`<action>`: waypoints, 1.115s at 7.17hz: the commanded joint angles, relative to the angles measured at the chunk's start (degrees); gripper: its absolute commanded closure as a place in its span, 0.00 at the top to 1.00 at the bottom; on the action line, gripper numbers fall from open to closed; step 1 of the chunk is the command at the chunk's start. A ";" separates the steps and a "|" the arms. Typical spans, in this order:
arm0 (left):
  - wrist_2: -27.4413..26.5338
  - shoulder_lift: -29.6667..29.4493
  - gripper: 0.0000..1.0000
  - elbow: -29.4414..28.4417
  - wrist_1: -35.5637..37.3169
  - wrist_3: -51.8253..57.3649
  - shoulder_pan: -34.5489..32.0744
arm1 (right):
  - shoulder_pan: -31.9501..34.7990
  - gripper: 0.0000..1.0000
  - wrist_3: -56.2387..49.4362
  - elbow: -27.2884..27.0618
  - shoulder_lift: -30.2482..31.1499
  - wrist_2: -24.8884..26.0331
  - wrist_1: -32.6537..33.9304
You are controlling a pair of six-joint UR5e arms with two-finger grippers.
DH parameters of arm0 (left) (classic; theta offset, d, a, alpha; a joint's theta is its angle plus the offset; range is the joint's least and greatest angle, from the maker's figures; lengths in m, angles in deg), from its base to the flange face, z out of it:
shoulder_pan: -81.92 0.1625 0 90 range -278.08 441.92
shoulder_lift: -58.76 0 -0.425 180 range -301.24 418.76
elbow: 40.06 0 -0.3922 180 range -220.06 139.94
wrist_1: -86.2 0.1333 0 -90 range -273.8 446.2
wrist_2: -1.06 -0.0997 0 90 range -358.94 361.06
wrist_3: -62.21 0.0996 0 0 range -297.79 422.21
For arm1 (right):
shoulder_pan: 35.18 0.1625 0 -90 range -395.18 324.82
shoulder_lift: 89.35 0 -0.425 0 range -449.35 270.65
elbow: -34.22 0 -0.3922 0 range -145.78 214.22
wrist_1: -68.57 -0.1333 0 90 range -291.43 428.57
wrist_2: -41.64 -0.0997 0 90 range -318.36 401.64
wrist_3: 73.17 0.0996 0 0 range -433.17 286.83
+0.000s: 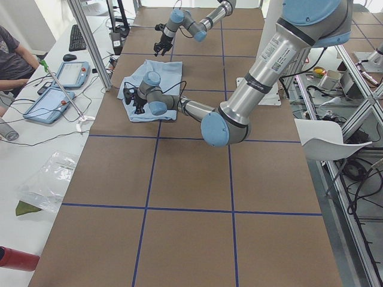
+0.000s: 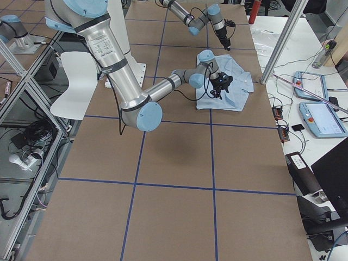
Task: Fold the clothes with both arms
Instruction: 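Release the hem and move the right gripper to the folded edge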
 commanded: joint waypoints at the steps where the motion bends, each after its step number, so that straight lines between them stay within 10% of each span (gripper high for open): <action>1: -0.23 0.49 0.53 0.48 -0.01 -0.06 0.00 | -3.91 0.66 2.28 -8.10 8.66 -0.22 -0.09; 8: -0.58 1.11 0.53 1.45 -0.01 -0.06 0.00 | -7.53 0.59 3.87 -6.55 11.34 -0.66 -1.49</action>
